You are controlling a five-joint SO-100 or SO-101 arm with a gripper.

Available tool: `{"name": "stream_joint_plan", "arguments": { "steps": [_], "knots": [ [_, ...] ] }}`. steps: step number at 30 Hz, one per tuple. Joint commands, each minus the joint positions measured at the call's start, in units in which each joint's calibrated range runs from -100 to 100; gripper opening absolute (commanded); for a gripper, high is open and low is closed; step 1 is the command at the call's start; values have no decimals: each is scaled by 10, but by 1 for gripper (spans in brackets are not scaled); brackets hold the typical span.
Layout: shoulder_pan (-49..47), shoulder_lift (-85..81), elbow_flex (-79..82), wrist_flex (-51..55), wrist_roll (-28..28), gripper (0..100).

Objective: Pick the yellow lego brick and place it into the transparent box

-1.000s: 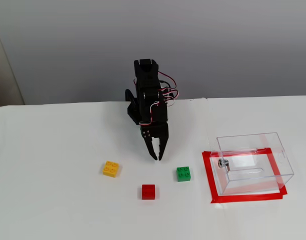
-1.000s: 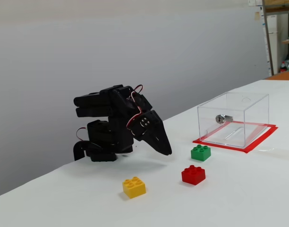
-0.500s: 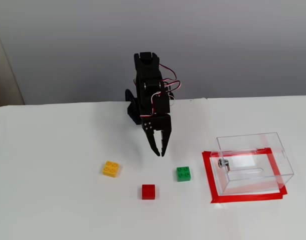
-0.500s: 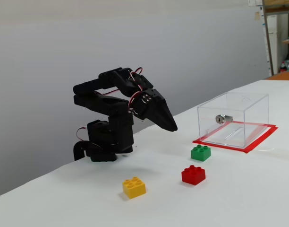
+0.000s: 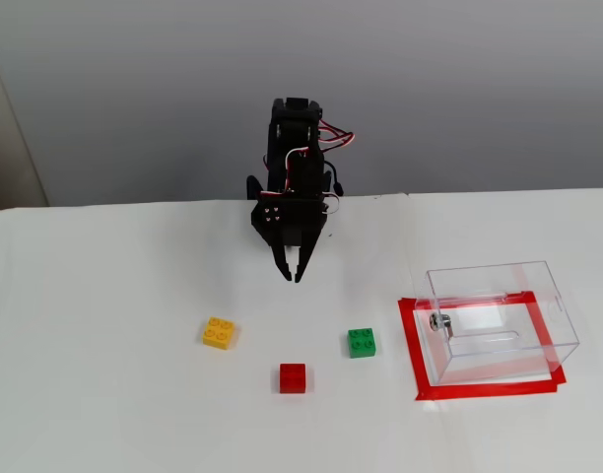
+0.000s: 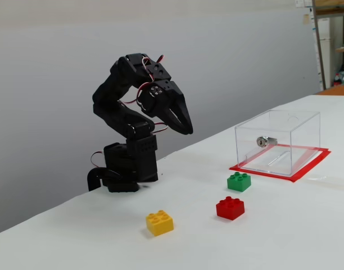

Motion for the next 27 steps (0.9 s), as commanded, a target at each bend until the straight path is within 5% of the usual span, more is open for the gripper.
{"name": "stream_joint_plan", "arguments": {
  "steps": [1,17,27],
  "knots": [
    [36,37,-86,25,2,3],
    [152,101,-157,68,3,3],
    [263,172,-158,88,61,3]
  ]
}}
